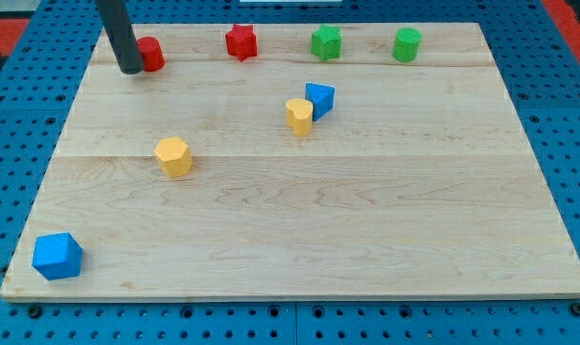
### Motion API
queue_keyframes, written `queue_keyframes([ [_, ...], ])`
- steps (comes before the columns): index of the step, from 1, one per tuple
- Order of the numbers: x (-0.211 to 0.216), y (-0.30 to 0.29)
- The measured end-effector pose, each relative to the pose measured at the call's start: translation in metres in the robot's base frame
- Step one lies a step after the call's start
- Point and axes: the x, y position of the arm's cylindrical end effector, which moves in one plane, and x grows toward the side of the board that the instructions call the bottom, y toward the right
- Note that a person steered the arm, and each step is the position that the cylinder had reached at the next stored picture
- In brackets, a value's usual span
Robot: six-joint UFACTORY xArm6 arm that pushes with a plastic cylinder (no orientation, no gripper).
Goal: Place yellow heart bottom of the blue triangle
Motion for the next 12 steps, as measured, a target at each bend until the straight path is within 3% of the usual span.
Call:
queue_keyframes([
  [1, -0.018, 0.001],
  [3, -0.011, 0.009],
  [4, 0.039, 0.057],
  [5, 0.058, 0.132],
  [8, 0.066, 0.254],
  [11, 0.096, 0.228],
  [12, 0.096, 0.177],
])
